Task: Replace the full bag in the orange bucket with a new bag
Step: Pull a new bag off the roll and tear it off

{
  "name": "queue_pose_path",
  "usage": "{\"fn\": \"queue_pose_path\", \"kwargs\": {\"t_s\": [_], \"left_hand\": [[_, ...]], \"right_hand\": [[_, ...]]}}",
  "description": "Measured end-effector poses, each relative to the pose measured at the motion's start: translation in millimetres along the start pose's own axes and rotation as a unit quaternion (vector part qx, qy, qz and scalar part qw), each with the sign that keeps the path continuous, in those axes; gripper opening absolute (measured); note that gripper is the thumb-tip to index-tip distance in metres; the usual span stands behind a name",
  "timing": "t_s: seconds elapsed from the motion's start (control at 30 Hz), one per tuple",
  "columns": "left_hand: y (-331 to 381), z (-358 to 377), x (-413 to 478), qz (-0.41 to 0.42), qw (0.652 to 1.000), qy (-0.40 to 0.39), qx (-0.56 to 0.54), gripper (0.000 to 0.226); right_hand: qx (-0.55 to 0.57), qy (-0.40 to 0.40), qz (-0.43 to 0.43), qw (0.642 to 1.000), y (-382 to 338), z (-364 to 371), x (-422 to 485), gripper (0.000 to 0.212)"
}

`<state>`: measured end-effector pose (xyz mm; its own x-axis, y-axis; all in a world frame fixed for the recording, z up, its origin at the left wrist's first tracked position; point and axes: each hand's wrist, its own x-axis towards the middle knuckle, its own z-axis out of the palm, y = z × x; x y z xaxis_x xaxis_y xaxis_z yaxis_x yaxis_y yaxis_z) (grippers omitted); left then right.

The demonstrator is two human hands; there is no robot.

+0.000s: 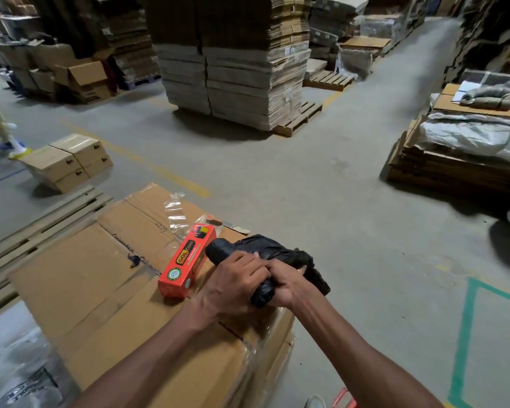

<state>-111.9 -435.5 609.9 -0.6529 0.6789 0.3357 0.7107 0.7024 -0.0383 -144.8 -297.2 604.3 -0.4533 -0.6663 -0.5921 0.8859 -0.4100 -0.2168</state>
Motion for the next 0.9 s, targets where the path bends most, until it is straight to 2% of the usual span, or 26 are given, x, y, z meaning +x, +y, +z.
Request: {"fn": "queue_pose_path", "kwargs": {"t_s": [0.17, 0.37, 0.43, 0.53, 0.6, 0.63, 0.67, 0.7, 0.73, 0.77, 0.8, 0.83, 0.87, 0.9], "left_hand": [[3, 12, -16, -0.035, 0.999, -0.02, -0.033, 0.033], [-2, 15, -31, -0.052, 0.998, -0.034, -0.024, 0.032], [-2, 18, -28, -0.06, 0.997, -0.043, -0.028, 0.032], [-2, 20, -25, -0.079, 0.993, -0.079, -0.038, 0.03], [-3, 19, -24, -0.098, 0.991, -0.068, -0.061, 0.027], [-4, 18, -22, -0.108, 0.99, -0.055, -0.078, 0.026], [-4, 16, -20, -0.116, 0.988, -0.042, -0.094, 0.025], [-6, 15, -18, -0.12, 0.987, -0.031, -0.105, 0.024], [-8, 16, -17, -0.121, 0.986, -0.026, -0.113, 0.025], [-8, 17, -17, -0.118, 0.986, -0.025, -0.118, 0.025], [-9, 18, -17, -0.111, 0.986, -0.026, -0.123, 0.027], [-8, 20, -17, -0.102, 0.986, -0.023, -0.132, 0.029], [-5, 21, -16, -0.09, 0.985, -0.019, -0.144, 0.032], [0, 21, -16, -0.072, 0.985, -0.01, -0.156, 0.035]], "right_hand": [[0.021, 0.037, -0.009, 0.999, 4, -5, 13, 0.019], [-0.019, 0.086, -0.113, 0.99, -7, -11, 10, 0.03], [-0.134, 0.113, -0.18, 0.968, -4, -14, 8, 0.022], [-0.35, 0.127, -0.261, 0.891, 7, -16, -8, 0.008], [-0.469, 0.143, -0.288, 0.822, 11, -23, -18, 0.009], [-0.546, 0.161, -0.286, 0.771, 11, -24, -24, 0.013], [-0.631, 0.187, -0.283, 0.698, 12, -25, -30, 0.016], [-0.714, 0.219, -0.3, 0.593, 14, -28, -34, 0.022], [-0.778, 0.244, -0.34, 0.469, 16, -32, -36, 0.035], [-0.813, 0.245, -0.386, 0.36, 19, -38, -35, 0.053], [-0.836, 0.222, -0.418, 0.279, 20, -42, -31, 0.072], [-0.854, 0.193, -0.428, 0.223, 17, -49, -24, 0.087], [-0.867, 0.167, -0.43, 0.189, 13, -53, -16, 0.094], [-0.871, 0.148, -0.436, 0.171, 7, -56, -8, 0.093]]}}
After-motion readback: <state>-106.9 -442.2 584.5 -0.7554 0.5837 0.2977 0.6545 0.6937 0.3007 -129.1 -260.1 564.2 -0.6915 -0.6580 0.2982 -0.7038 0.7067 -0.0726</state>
